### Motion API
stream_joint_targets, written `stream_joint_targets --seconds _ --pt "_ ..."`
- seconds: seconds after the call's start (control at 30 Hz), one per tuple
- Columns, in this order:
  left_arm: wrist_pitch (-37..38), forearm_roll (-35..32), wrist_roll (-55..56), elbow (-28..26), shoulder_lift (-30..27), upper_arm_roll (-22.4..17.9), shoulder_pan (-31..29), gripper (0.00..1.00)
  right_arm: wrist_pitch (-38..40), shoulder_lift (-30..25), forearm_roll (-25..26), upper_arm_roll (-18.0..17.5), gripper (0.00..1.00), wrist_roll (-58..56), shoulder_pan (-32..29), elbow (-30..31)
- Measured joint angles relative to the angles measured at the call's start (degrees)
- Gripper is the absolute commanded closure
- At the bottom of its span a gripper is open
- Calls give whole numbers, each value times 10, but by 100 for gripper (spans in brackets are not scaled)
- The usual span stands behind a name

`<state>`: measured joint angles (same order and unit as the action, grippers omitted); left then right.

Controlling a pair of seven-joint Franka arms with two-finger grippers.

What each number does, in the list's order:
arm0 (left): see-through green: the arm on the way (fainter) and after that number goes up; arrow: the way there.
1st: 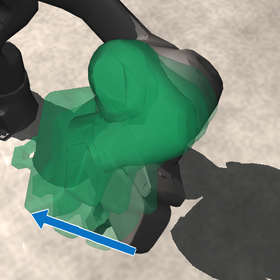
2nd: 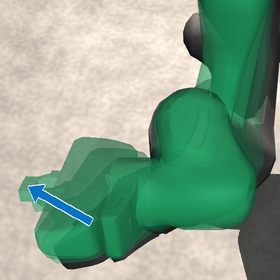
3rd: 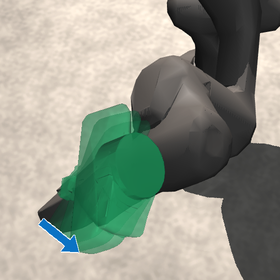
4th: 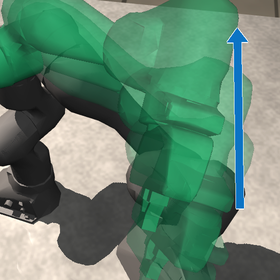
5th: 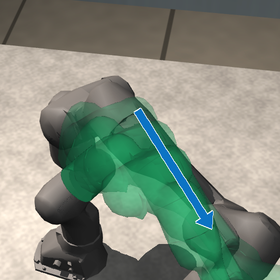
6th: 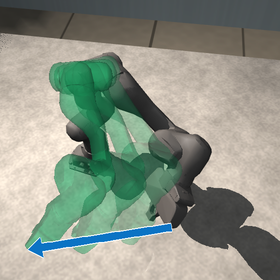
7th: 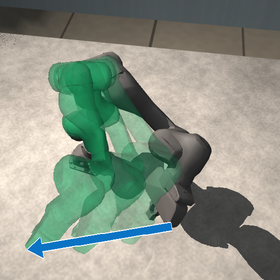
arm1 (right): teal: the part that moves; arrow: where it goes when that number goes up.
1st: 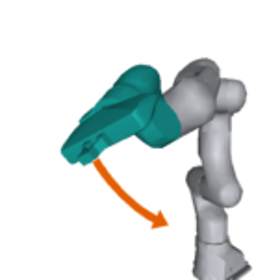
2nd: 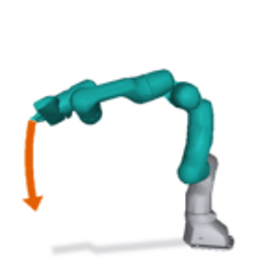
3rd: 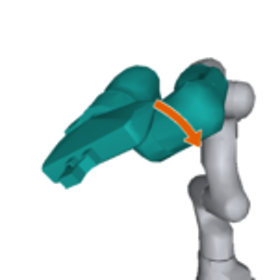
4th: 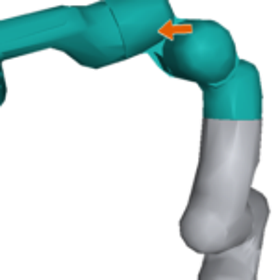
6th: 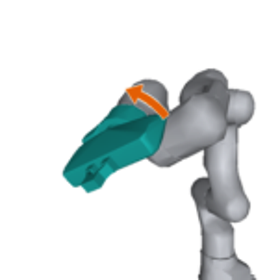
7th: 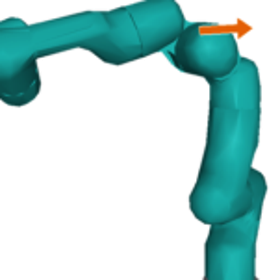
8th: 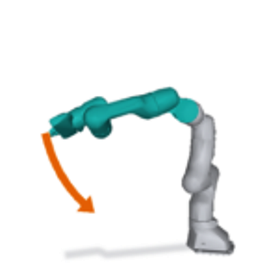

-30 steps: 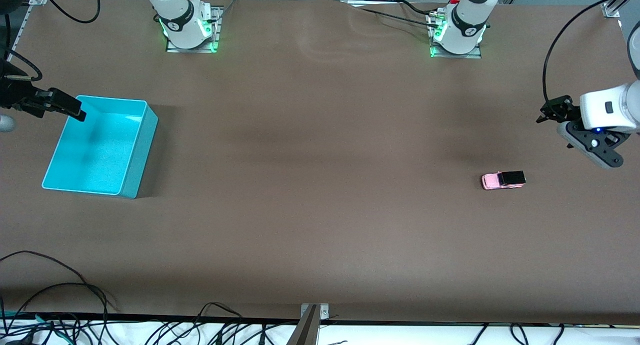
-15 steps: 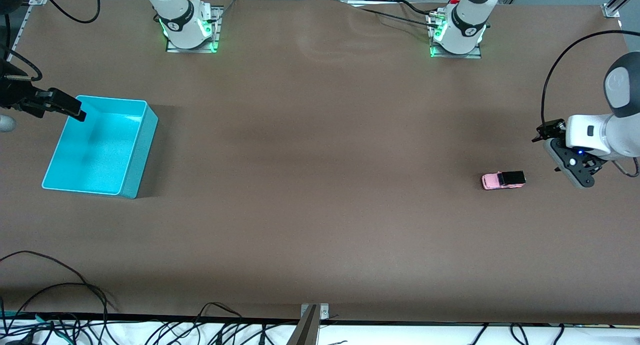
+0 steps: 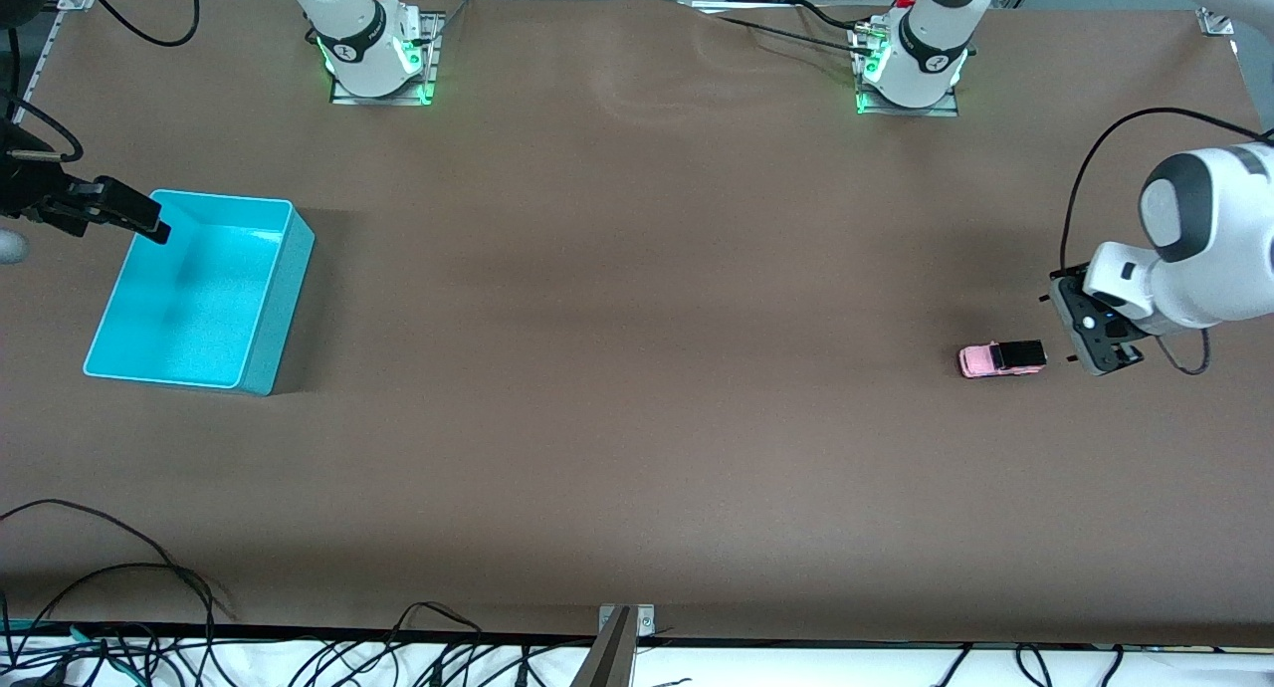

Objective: Wind and store pink jeep toy

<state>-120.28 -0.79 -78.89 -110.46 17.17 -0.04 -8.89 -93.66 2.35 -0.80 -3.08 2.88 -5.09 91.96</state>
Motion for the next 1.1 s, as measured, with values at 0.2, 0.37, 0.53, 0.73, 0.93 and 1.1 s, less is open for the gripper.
stream_joint_targets --seconds 0.2,0.37,0.53,0.73,0.93,1.1 --pt "-54 0 -51 -24 22 0 -1 0 -1 0 0 0 0 0 0 0" --pt "-94 0 -94 -26 50 0 -9 0 -1 0 0 0 0 0 0 0" --pt "-127 0 -123 -28 78 0 -25 0 -1 0 0 0 0 0 0 0" --pt "-156 0 -134 -33 100 2 -32 0 -1 0 0 0 0 0 0 0" --pt "-172 0 -134 -36 112 12 -32 0 -1 0 0 0 0 0 0 0" --pt "-175 0 -134 -36 118 17 -32 12 -1 0 0 0 0 0 0 0"
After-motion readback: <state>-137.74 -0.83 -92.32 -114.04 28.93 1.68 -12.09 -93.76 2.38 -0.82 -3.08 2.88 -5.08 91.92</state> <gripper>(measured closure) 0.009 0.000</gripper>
